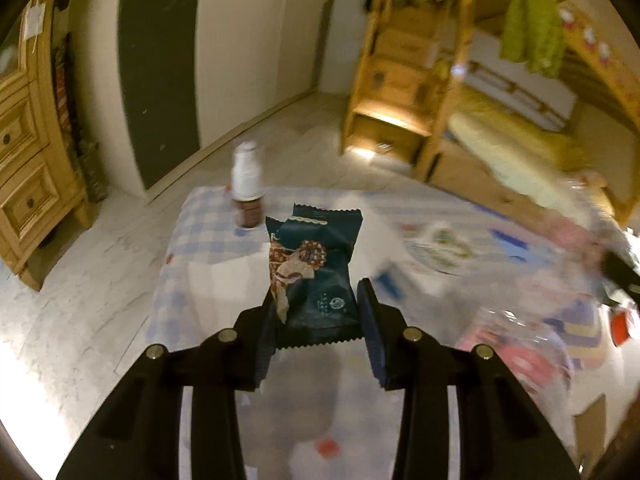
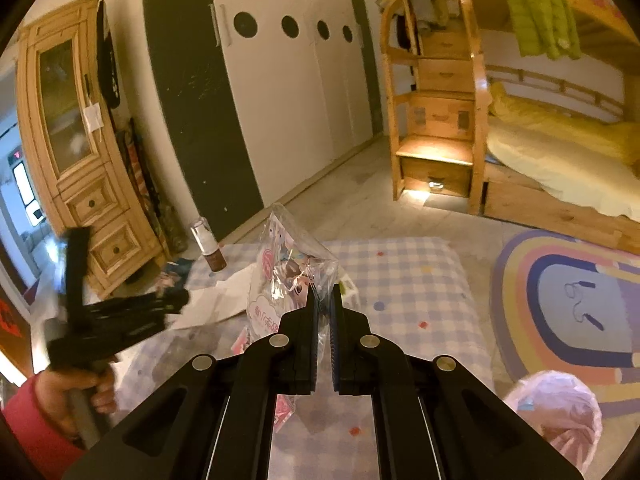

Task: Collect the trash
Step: 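Grasp the dark green snack packet with the left gripper and lift it, then carry the plastic bag with the right gripper into the bin while the left carries the packet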

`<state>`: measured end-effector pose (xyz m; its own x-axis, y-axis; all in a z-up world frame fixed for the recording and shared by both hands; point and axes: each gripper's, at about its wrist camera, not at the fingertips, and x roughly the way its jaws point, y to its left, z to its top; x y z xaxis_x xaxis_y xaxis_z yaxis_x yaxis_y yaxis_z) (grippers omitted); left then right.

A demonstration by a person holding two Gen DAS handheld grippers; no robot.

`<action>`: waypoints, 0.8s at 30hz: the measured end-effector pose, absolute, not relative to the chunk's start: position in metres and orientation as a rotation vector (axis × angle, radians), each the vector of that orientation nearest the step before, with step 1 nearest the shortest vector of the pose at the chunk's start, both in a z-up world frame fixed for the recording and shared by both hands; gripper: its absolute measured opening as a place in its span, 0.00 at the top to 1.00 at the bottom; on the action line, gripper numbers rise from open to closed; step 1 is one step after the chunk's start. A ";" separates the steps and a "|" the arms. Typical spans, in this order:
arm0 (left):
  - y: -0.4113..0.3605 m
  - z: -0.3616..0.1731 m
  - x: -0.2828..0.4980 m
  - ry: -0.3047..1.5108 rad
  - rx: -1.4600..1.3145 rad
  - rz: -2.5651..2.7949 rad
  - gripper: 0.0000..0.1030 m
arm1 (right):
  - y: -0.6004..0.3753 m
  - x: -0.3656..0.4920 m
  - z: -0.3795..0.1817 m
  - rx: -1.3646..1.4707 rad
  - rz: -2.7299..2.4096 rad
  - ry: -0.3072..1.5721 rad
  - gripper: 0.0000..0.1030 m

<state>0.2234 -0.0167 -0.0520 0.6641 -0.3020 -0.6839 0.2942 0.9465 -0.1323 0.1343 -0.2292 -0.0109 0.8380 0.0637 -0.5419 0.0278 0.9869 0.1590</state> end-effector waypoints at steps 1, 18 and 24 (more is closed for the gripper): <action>-0.021 -0.048 0.212 0.764 -0.003 -0.354 0.64 | -0.231 0.130 -0.011 0.166 0.015 0.579 0.95; -0.132 -0.051 0.061 0.725 0.149 -0.642 0.64 | -0.302 0.004 -0.031 0.250 -0.163 0.618 0.95; -0.170 -0.047 0.048 0.713 0.170 -0.721 0.63 | -0.334 -0.028 -0.034 0.285 -0.249 0.591 0.95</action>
